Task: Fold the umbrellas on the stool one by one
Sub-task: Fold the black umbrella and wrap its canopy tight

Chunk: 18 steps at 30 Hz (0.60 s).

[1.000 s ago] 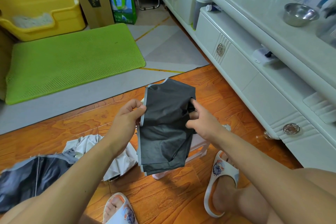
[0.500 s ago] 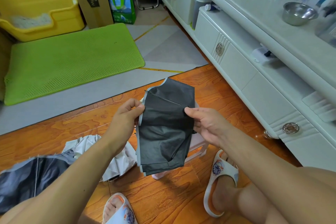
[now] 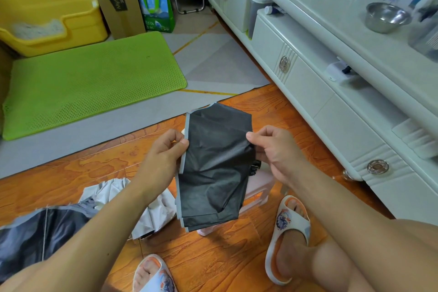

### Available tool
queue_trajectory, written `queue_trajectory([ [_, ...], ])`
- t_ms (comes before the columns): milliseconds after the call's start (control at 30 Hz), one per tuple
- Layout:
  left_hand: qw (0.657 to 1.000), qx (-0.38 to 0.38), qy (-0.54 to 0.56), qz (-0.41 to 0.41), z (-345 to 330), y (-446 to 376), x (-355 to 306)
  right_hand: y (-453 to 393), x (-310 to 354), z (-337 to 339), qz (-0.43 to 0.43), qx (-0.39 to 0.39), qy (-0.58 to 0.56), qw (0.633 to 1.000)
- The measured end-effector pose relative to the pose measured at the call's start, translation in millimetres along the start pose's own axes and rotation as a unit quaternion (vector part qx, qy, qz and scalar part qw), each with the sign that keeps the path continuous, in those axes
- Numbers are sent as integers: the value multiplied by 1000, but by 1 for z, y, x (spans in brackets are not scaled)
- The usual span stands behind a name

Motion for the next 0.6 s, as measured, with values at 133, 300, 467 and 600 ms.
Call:
queue_trajectory([
  [133,1000,-3,-5,-6,0,2,-6,1,1,-8,43,10,183,982],
  [300,1000,-7,-19,-14,1,1,-7,7,0,-10,19,17,190,981],
  [467,999,-14,-32,-41,3,2,-7,16,-3,1,33,-11,146,989],
  [600,997,-21,-22,-75,3,5,-13,35,-13,4,108,-58,166,978],
])
Point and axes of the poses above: each hand's wrist, its own y-axis away from the middle knuckle, its own z-axis out of the back of the hand, x = y × z, the point moved 4 cm from there along -y, towards the middle knuckle, and after that the axes turned 2 degrees about y, right-handed, at the moved point
